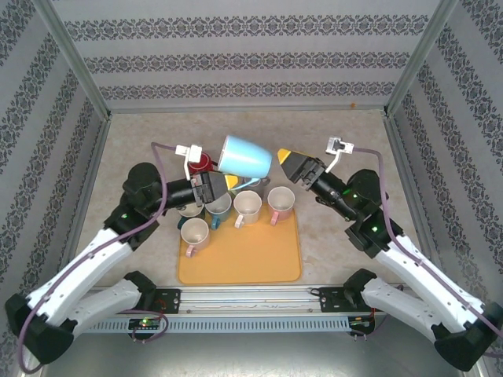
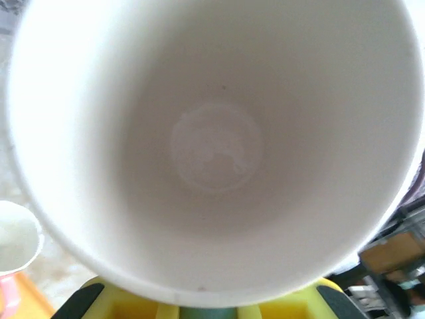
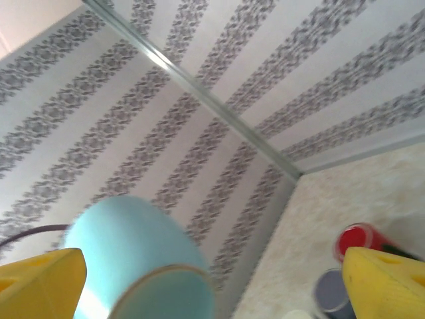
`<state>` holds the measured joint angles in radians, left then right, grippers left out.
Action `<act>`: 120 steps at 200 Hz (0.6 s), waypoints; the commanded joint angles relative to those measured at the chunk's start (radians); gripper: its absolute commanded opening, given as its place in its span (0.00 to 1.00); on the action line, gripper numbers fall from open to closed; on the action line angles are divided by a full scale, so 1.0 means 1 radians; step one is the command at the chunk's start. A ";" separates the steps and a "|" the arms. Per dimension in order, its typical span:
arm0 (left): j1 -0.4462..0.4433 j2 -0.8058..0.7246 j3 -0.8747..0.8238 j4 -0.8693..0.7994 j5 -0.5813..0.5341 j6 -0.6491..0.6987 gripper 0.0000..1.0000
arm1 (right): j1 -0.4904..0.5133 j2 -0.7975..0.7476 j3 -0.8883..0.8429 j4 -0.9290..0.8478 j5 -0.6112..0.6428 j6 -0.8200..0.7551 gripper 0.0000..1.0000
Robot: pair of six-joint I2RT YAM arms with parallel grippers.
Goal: Turn the mug right side up
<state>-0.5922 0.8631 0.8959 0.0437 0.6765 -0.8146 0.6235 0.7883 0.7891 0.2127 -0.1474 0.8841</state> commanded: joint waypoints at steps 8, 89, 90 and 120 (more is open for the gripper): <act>-0.082 -0.089 0.090 -0.482 -0.219 0.353 0.09 | -0.016 -0.030 0.075 -0.238 0.137 -0.218 0.98; -0.522 -0.060 0.027 -0.852 -0.674 0.365 0.07 | -0.026 0.020 0.136 -0.303 0.130 -0.303 0.98; -0.528 -0.058 0.024 -0.853 -0.679 0.362 0.07 | -0.026 0.021 0.135 -0.302 0.130 -0.303 0.98; -0.675 0.016 -0.027 -0.873 -0.844 0.261 0.06 | -0.026 0.048 0.135 -0.314 0.117 -0.292 0.98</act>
<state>-1.1881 0.8471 0.8856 -0.8135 0.0250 -0.4820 0.6041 0.8234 0.8967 -0.0849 -0.0303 0.6094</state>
